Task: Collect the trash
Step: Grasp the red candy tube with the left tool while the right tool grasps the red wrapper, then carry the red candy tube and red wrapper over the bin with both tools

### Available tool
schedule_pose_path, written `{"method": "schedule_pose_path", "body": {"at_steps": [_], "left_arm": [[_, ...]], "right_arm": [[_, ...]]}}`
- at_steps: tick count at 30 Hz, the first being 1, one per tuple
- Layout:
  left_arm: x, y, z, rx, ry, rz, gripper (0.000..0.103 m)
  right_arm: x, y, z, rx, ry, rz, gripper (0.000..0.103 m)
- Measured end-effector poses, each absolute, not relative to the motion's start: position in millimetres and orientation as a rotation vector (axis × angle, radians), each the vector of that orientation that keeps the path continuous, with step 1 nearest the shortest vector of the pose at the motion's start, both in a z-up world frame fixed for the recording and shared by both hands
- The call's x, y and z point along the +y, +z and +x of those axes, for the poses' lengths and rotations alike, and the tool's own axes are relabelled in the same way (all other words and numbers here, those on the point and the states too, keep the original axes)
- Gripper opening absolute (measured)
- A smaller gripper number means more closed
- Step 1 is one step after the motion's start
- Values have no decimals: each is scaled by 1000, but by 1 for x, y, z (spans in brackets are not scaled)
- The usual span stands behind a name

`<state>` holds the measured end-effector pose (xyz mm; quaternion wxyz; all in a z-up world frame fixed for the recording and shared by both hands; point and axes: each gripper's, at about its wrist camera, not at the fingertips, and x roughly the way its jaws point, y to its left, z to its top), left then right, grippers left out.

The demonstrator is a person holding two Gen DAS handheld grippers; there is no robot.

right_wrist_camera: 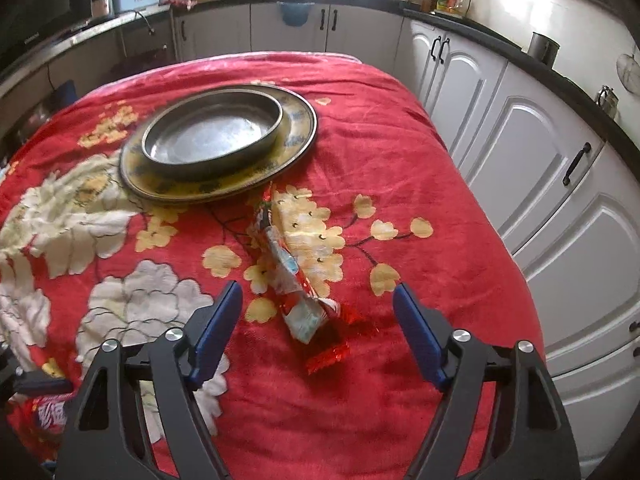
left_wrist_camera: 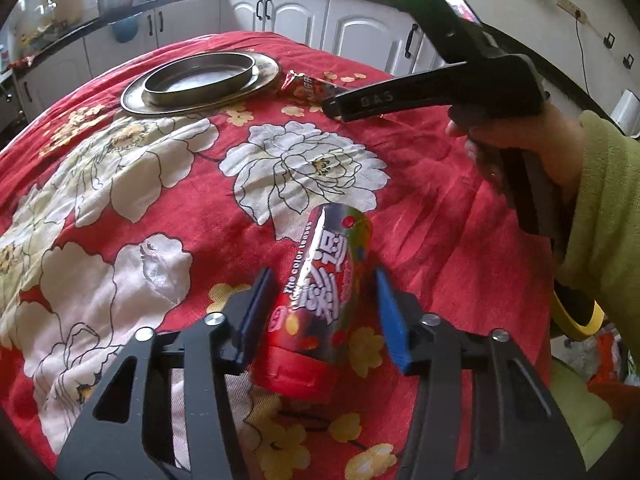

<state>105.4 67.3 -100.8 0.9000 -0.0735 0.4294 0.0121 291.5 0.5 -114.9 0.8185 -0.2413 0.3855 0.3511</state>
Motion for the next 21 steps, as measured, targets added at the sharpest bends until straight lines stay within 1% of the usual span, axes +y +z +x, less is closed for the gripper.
{"method": "schedule_pose_path", "body": {"at_steps": [1,2,3,5,6,7,9,13,21], "left_arm": [[68,-100,104,889,25,-152,36],[67,-100,103,889,23,-153,35],[66,-100,103,888,21,-150,34],[65,-100,103,888,20,-145,33],[65,-100,104,888,19,-145,32],[65,-100,103,887,18,-146,32],[65,-100,102,883,16,-154,30],[66,-98,99,870,8,-185,28],[59,-88,98,843,-18,-220,27]], "right_arm": [[1,-117,293,828,747,-516,67],[2,-120,294,842,747,-517,58],[1,-123,293,854,750,-513,46],[-2,-125,290,861,765,-494,32],[-4,-126,287,859,768,-489,28],[-7,-126,283,858,768,-487,26],[-14,-126,274,859,778,-477,19],[-35,-122,256,863,792,-441,18],[-102,-105,211,866,801,-325,18]]}}
